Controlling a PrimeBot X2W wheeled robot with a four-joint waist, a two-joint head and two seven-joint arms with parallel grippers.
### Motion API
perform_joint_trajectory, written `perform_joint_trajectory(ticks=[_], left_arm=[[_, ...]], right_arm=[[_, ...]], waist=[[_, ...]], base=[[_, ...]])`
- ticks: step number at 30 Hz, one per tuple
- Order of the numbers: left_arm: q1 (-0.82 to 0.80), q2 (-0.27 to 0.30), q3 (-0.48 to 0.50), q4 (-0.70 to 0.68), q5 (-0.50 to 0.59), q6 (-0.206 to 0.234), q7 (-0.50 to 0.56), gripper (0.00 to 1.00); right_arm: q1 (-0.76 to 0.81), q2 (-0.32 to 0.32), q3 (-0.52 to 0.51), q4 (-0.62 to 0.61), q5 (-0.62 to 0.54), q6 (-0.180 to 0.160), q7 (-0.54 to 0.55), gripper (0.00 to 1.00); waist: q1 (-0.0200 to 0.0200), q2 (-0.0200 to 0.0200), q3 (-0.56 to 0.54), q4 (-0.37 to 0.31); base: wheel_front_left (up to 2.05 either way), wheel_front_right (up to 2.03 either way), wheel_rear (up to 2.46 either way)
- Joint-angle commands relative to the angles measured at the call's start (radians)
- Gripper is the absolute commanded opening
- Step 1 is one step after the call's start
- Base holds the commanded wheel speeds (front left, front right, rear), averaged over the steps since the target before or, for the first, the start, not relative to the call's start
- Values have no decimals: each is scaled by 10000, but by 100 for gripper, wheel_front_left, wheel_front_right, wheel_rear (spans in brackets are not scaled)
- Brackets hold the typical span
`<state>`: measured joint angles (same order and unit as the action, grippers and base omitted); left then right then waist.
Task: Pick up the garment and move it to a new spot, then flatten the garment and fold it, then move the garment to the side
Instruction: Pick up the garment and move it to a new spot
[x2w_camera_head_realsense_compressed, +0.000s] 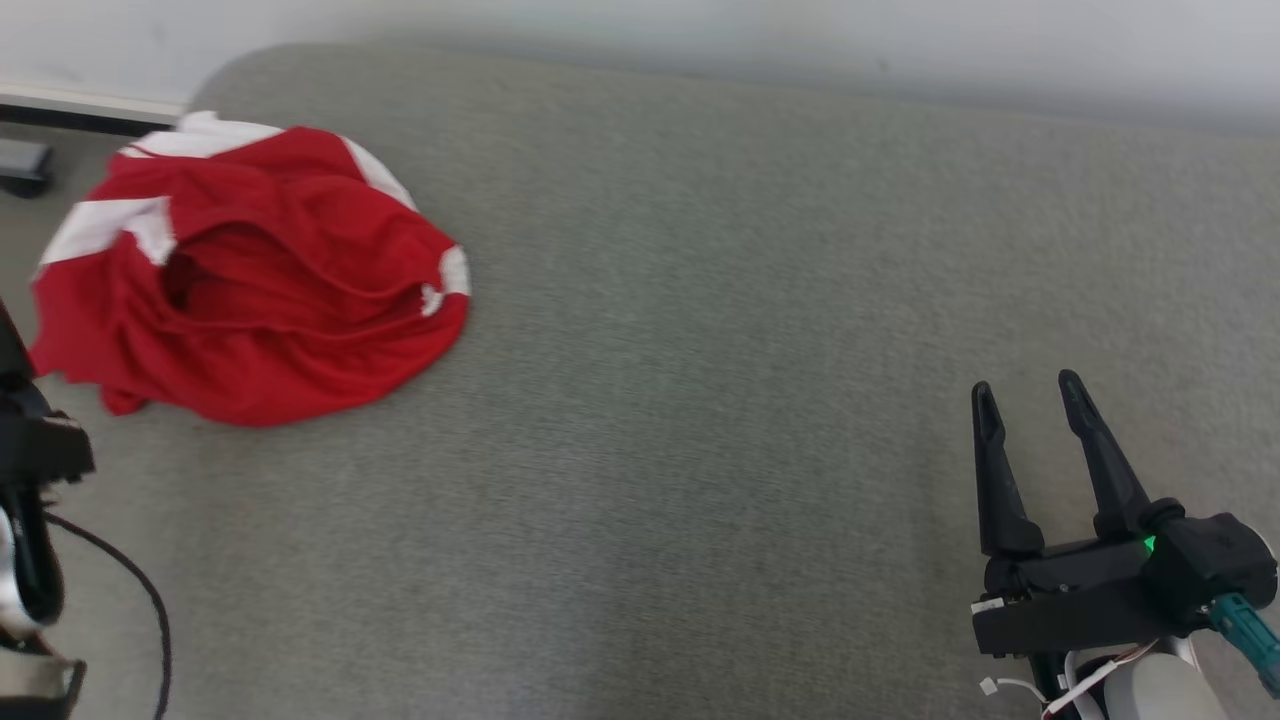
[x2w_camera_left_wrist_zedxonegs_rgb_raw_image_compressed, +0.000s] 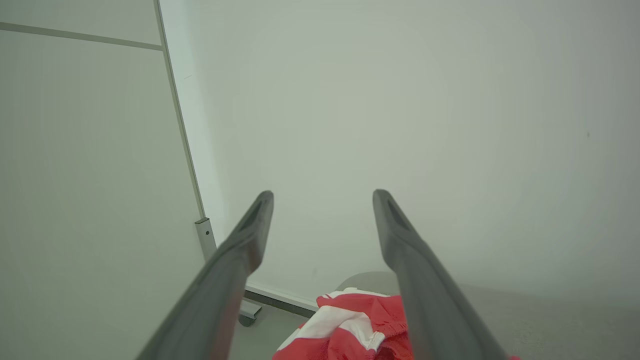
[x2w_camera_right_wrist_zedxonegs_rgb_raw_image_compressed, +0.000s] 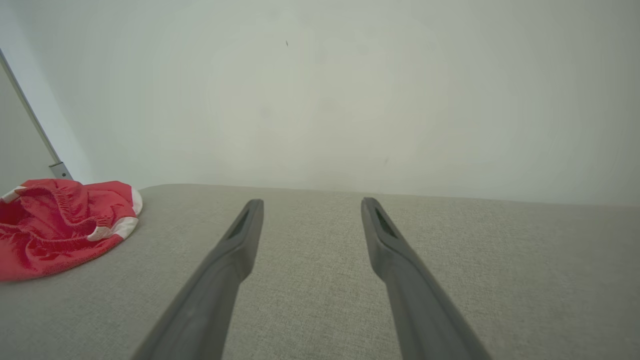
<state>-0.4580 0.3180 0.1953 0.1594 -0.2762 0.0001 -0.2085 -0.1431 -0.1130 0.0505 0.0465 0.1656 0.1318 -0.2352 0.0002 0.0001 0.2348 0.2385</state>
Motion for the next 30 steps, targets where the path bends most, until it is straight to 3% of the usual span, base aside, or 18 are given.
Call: perform_joint_trajectory(ticks=[1,13,21,30], left_arm=[[-302,117,54,61,-54,45,115,100],[-1168,1324,131,999,-87,-230,1385,100],[-1679,2025,-97,2751,-343,-642,2823,100],[-1824,2040,-279,4265,-898,-865,4189,100]], right_arm=[[-170,-5,-66,-56,-37,-21,-51,100],[-537,105,-6,-142,-11,-21,-227,100],[-676,106,51,-171,-76,-21,-287,100],[-697,134,150,-113,-86,-21,-300,100]], waist=[[-2,-1,1435,-1487],[-2,-1,2180,-2291],[-2,-1,2330,-2501],[-2,-1,2241,-2675]], base=[[0,0,0],[0,0,0],[0,0,0],[0,0,0]])
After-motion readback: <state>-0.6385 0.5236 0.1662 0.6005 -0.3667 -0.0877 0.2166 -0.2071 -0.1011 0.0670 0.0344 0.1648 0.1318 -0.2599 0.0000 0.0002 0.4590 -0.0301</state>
